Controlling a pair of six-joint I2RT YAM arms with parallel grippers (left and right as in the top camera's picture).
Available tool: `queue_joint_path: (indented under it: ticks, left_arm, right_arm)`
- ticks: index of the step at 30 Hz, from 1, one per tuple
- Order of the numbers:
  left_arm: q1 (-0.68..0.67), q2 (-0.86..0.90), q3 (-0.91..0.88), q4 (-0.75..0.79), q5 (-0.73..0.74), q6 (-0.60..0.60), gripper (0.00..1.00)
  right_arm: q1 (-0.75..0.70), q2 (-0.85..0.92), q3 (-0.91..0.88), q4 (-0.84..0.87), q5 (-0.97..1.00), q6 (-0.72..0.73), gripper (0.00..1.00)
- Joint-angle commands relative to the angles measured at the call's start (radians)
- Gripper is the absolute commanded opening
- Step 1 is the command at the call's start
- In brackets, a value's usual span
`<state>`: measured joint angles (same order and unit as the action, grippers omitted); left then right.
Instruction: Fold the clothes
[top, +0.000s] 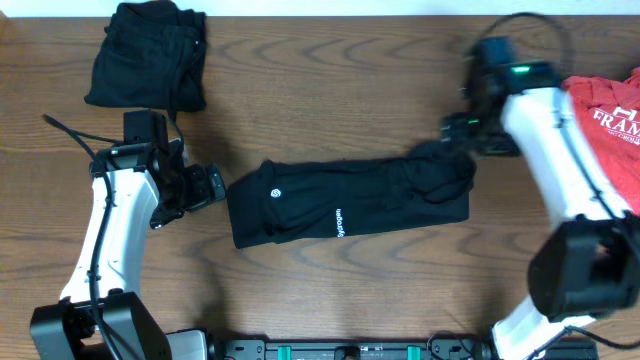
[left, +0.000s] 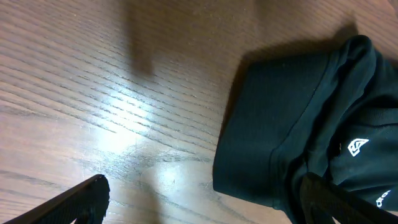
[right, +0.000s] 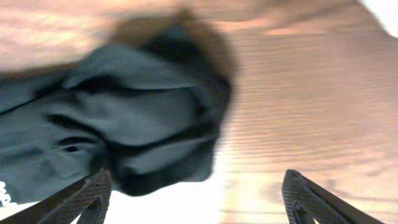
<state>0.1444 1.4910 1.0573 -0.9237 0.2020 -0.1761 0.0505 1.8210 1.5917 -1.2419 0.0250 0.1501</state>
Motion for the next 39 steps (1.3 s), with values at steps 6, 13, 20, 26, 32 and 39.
queue_joint_path:
  ticks: [6,13,20,26,32,39]
  left_arm:
    - [0.006,-0.004,0.024,-0.005,-0.012,-0.002,0.98]
    - [0.006,-0.004,0.024,-0.003,-0.012,-0.002,0.98]
    - [0.006,-0.004,0.024,-0.003,-0.012,-0.002,0.98]
    - [0.006,-0.004,0.024,-0.003,-0.011,-0.002,0.98]
    - [0.006,-0.004,0.024,-0.003,-0.011,-0.002,0.98]
    - [0.006,-0.004,0.024,-0.003,-0.011,-0.002,0.98]
  right_arm:
    - [-0.228,-0.012,-0.131,0.058,-0.411,-0.243,0.75]
    - [-0.198,-0.012,-0.281,0.18,-0.422,-0.209,0.73]
    - [-0.149,-0.011,-0.367,0.296,-0.422,-0.127,0.67]
    - [-0.106,-0.009,-0.417,0.386,-0.409,-0.078,0.56]
    - [-0.069,-0.009,-0.417,0.395,-0.305,-0.031,0.43]
    - [-0.06,-0.009,-0.417,0.398,-0.306,0.011,0.01]
